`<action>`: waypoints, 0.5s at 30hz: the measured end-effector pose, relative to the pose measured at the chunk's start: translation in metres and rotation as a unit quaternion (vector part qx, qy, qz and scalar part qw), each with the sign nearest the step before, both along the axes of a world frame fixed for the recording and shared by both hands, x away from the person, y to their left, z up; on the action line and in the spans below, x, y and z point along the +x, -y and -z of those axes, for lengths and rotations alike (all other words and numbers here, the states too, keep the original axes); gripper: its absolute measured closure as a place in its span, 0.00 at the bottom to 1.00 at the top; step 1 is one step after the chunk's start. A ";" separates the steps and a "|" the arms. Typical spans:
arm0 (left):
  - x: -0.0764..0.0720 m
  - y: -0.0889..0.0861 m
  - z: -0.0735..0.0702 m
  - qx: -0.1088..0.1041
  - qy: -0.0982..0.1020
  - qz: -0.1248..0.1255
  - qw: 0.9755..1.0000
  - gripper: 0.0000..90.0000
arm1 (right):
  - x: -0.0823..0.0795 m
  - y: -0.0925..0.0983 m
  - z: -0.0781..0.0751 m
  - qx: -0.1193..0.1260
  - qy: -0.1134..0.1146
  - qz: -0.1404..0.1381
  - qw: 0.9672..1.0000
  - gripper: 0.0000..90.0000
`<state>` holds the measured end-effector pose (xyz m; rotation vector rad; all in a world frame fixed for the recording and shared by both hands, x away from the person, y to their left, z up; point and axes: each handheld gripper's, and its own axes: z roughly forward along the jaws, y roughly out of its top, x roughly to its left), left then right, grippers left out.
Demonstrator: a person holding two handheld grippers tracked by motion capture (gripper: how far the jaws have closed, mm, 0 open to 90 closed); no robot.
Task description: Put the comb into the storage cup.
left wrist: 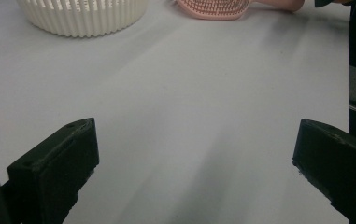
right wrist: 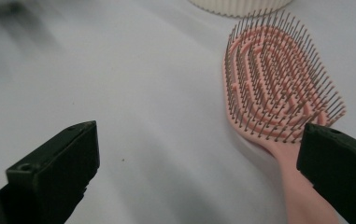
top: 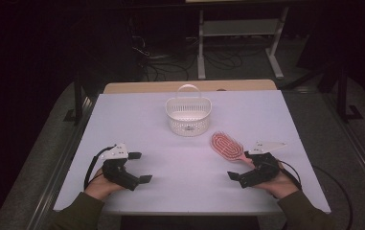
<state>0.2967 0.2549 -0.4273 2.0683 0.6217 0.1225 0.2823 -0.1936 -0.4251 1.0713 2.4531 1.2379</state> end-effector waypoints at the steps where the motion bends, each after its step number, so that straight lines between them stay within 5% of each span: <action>1: 0.000 0.000 0.000 0.000 0.000 0.000 1.000 0.00 | 0.000 -0.002 0.001 -0.006 -0.001 -0.003 1.000 0.00; 15: -0.001 -0.002 0.000 -0.003 -0.002 0.001 1.000 0.00 | 0.002 -0.005 0.000 -0.013 -0.003 -0.011 1.000 0.00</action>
